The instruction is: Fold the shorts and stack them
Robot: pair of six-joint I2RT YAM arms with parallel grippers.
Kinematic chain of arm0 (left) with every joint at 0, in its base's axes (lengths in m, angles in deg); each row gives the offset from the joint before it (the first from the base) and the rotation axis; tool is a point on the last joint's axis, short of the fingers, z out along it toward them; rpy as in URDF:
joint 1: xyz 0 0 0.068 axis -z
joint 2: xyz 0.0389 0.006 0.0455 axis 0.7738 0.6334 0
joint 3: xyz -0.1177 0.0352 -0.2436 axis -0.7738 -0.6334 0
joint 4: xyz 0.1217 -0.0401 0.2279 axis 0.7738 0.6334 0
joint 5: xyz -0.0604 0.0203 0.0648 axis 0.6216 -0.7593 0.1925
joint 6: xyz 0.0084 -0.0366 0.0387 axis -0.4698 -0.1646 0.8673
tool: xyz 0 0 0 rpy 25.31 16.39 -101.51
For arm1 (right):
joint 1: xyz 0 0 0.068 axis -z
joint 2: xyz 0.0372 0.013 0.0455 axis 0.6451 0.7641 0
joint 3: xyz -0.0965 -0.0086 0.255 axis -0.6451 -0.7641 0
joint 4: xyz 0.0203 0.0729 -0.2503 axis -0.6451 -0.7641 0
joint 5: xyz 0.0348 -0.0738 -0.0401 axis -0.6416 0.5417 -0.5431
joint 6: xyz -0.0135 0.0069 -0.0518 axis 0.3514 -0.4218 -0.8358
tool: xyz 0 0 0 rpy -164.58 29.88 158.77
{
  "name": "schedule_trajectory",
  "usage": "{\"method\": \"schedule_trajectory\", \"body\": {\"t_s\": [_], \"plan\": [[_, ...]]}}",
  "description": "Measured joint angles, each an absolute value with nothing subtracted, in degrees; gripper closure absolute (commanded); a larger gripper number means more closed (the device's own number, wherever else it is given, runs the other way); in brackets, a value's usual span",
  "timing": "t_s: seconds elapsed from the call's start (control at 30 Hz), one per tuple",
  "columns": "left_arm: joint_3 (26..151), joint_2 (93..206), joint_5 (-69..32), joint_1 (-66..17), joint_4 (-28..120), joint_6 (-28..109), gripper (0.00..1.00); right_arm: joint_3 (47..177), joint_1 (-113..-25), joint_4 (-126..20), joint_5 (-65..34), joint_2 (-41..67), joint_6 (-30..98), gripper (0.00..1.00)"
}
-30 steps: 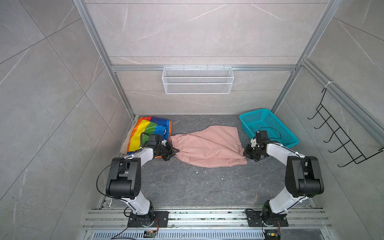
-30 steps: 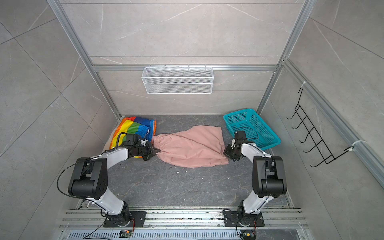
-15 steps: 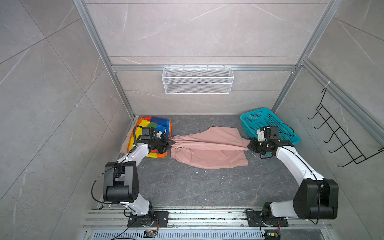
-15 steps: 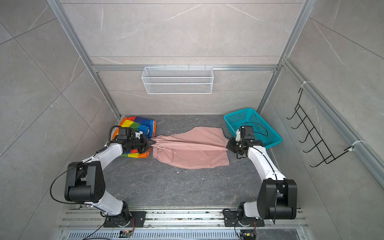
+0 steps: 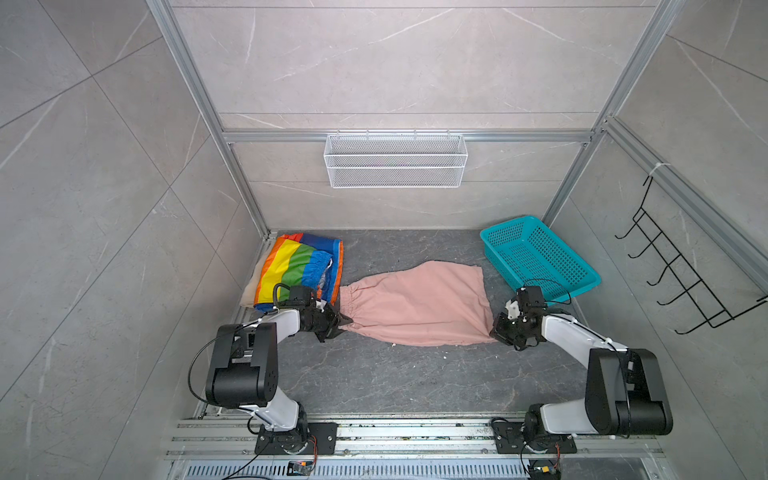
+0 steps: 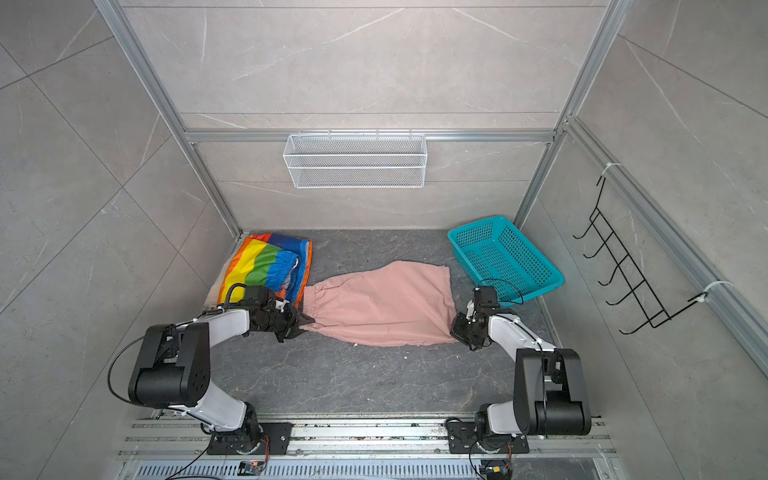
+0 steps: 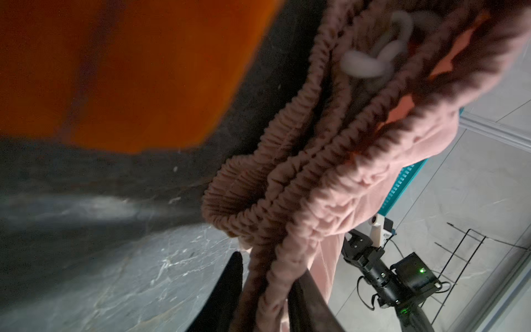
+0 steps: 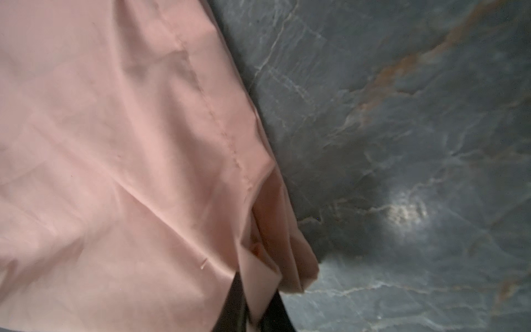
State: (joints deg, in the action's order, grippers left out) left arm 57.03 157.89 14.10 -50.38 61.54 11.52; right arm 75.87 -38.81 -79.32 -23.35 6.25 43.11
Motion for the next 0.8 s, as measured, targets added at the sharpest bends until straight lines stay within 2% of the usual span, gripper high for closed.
{"method": "schedule_trajectory", "body": {"t_s": [0.03, 0.07, 0.1, 0.13, 0.37, 0.4, 0.5, 0.6, 0.7, 0.8], "plan": [[56.8, 157.5, 14.1, -50.4, 61.4, 11.6, 0.54, 75.9, -38.8, -79.3, -23.4, 6.2, 43.2, 0.69], [56.5, 156.9, 14.1, -50.4, 61.3, 11.6, 0.42, 75.9, -38.8, -79.3, -23.5, 6.2, 43.3, 0.62], [56.4, 156.1, 14.0, -50.4, 61.6, 12.0, 0.13, 75.9, -38.8, -79.5, -23.5, 5.9, 43.1, 0.55], [56.4, 155.2, 13.8, -50.4, 62.1, 12.6, 0.01, 75.9, -38.8, -79.7, -23.5, 5.6, 43.0, 0.49], [62.9, 146.6, 4.4, -50.4, 73.4, 18.2, 0.01, 82.7, -38.9, -85.0, -25.2, -1.8, 43.6, 0.03], [64.1, 145.1, 3.4, -50.3, 73.7, 18.2, 0.01, 84.9, -39.1, -85.1, -25.8, -2.4, 44.0, 0.01], [67.6, 143.3, 3.2, -48.7, 71.2, 15.4, 0.01, 90.0, -41.9, -82.8, -27.4, -2.4, 46.0, 0.01], [71.3, 147.8, 4.9, -42.8, 64.5, 10.7, 0.01, 91.9, -48.1, -77.5, -29.2, 0.5, 49.7, 0.01], [71.7, 154.9, 5.9, -35.6, 57.7, 6.5, 0.01, 89.4, -54.0, -70.2, -31.7, 5.3, 54.4, 0.01], [66.8, 158.5, 6.8, -31.2, 54.0, 3.8, 0.00, 83.6, -55.7, -66.2, -32.8, 7.9, 57.5, 0.01]]}}
